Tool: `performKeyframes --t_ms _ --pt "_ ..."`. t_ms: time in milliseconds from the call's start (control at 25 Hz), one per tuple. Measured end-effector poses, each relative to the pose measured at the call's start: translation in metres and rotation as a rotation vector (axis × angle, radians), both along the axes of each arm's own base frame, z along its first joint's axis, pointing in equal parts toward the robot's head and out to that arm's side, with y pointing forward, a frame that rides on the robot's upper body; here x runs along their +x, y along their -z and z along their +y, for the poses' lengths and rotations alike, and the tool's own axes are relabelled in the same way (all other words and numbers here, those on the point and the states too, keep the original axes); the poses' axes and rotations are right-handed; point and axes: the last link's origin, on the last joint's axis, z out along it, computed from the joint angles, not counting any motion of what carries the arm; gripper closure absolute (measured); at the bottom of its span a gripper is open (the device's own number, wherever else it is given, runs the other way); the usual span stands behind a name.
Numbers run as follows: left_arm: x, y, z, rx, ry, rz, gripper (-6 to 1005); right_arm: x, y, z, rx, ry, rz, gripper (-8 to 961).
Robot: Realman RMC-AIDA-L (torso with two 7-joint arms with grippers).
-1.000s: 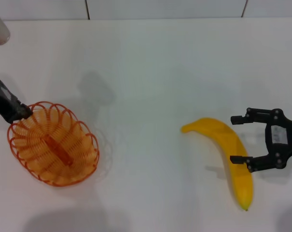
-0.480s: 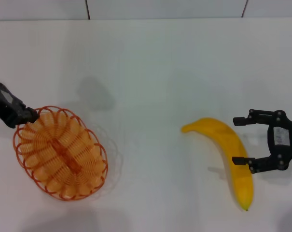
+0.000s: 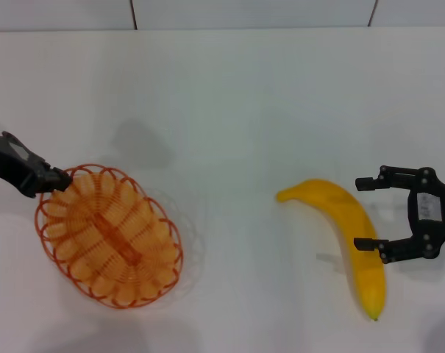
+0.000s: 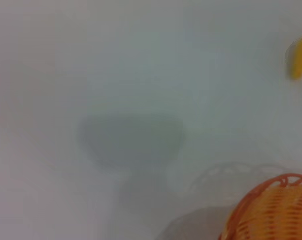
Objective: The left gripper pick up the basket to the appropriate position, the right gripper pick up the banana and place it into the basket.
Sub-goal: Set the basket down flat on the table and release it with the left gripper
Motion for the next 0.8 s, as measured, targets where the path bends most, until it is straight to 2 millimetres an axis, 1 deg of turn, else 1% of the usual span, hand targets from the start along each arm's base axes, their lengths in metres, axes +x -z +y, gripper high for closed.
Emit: performKeyframes --t_ms 200,400,640,800 --pt "0.001 -0.001 -0.003 0.007 -0.03 -0.058 954 0.0 0.0 0.0 0.0 0.0 0.0 66" --pt "-0.003 -0.002 -0.003 0.04 -0.103 -0.093 954 0.0 0.0 0.0 0.001 0.0 0.0 66" --pt "-0.005 0.007 0.001 0.062 -0.162 -0.15 954 -0.001 0.0 0.002 0.006 -0.002 -0.004 66" --pt "-0.009 0.021 0.005 0.063 -0.217 -0.191 953 -0.001 0.001 0.004 0.008 -0.002 -0.005 66"
